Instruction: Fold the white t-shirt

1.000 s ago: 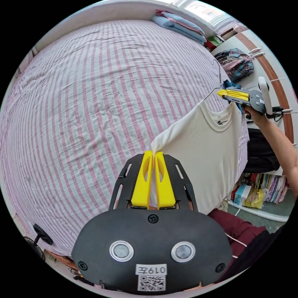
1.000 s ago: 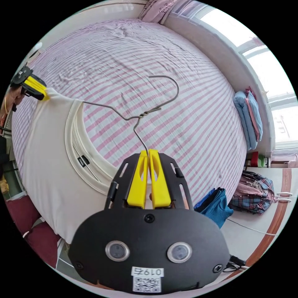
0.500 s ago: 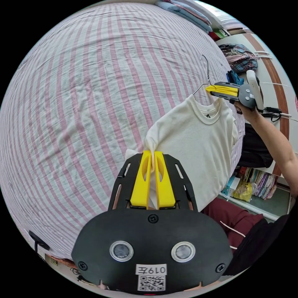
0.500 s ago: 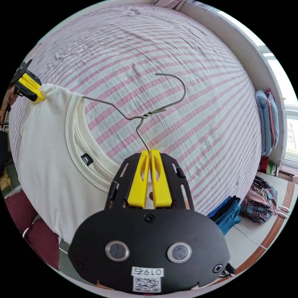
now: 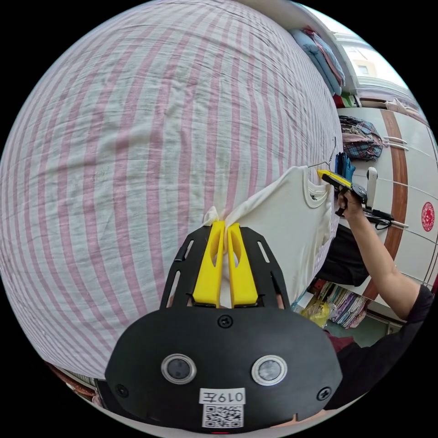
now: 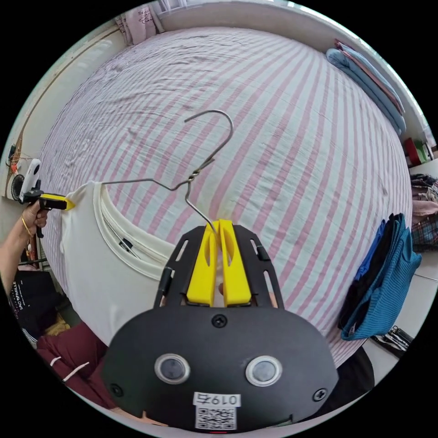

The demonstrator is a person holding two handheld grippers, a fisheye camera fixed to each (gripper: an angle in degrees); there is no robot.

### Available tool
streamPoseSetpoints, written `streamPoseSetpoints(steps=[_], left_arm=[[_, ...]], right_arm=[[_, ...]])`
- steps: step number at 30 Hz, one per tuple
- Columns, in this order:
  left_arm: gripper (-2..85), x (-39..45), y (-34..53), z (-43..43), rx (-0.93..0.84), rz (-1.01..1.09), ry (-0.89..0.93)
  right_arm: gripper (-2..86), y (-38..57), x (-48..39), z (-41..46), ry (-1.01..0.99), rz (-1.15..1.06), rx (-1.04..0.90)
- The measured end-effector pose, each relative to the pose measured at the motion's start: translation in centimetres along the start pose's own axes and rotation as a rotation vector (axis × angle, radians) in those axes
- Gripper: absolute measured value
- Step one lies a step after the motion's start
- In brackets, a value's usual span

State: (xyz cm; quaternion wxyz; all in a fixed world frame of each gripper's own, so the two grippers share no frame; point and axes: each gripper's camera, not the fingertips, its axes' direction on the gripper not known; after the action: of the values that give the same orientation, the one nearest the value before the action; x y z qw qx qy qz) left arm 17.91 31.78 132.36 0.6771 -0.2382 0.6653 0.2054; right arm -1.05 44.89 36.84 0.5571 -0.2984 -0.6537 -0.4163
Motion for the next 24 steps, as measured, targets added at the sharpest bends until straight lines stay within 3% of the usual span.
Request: streamPoseSetpoints(steps=[11, 15, 24], left_arm=[[0.7, -4.0, 1.8, 3.6, -0.029, -0.005, -0.019], [0.8, -5.9, 3.7, 6.1, -0.033, 0.004, -0.033], [2.3, -7.1, 8.1, 13.4, -0.043, 0.150, -0.029]], right_arm=[[-1.0, 7.2, 3.7, 0.6, -0.038, 0.145, 0.053], [-1.0, 12.3, 7.2, -0.4, -0.156, 0.400, 0.278], [-0.9, 13.4, 3.8, -0.8, -0.210, 0.311, 0.561]])
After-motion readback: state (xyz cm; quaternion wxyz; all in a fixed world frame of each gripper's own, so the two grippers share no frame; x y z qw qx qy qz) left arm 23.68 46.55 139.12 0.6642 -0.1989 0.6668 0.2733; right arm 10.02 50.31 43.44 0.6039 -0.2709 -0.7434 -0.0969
